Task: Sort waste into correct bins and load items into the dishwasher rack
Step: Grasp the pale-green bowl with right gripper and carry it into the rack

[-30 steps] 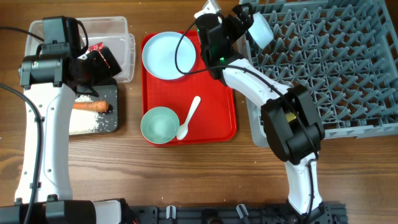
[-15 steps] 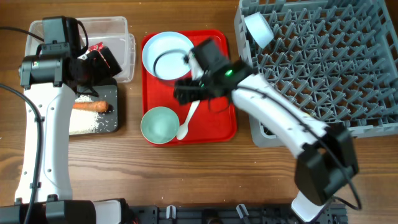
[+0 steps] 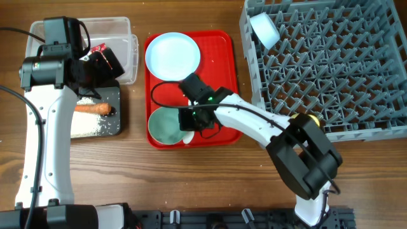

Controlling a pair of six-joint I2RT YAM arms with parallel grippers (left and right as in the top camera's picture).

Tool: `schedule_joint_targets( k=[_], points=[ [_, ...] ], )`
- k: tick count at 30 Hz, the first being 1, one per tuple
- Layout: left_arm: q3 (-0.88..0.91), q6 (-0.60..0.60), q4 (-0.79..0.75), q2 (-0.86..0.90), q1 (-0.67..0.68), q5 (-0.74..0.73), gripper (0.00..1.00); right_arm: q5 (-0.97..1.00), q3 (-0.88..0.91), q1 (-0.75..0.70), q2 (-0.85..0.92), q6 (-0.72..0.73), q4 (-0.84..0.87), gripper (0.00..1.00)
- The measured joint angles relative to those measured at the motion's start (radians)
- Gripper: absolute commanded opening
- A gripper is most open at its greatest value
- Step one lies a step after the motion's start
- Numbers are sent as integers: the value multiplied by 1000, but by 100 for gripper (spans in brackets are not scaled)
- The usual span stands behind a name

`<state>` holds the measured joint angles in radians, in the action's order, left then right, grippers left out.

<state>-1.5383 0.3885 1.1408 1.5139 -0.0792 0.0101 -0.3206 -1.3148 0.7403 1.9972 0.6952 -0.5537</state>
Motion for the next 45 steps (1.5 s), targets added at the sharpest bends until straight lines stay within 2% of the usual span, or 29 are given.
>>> schedule_joint_targets(
  k=[4,8,10,11,12,14,15,17,20,23,29,37,40,45],
  points=[
    [0,0,0,0,0,0,100,37,0,-105,-60,-39,-40,4],
    [0,0,0,0,0,0,100,274,-30,-248,-326,-127,-138,4],
    [0,0,0,0,0,0,100,581,-53,-291,-468,-175,-150,4],
    [0,0,0,0,0,0,100,708,-57,-299,-497,-185,-150,4],
    [0,0,0,0,0,0,100,923,-59,-310,-527,-214,-150,4],
    [0,0,0,0,0,0,100,1156,-60,-314,-525,-303,-136,5],
    [0,0,0,0,0,0,100,1309,-60,-318,-507,-411,-115,4],
    [0,0,0,0,0,1,100,1438,-60,-332,-462,-586,-91,4],
    [0,0,0,0,0,0,100,1503,-60,-344,-360,-775,-89,5],
    [0,0,0,0,0,0,100,1516,-60,-344,-270,-848,-88,4],
    [0,0,0,0,0,0,100,1522,-60,-344,-160,-877,-88,4],
    [0,0,0,0,0,0,100,1507,-60,-344,-155,-881,-85,4],
    [0,0,0,0,0,0,100,1482,-63,-333,-155,-943,-80,6],
    [0,0,0,0,0,0,100,1423,-63,-291,-155,-1020,-89,51]
  ],
)
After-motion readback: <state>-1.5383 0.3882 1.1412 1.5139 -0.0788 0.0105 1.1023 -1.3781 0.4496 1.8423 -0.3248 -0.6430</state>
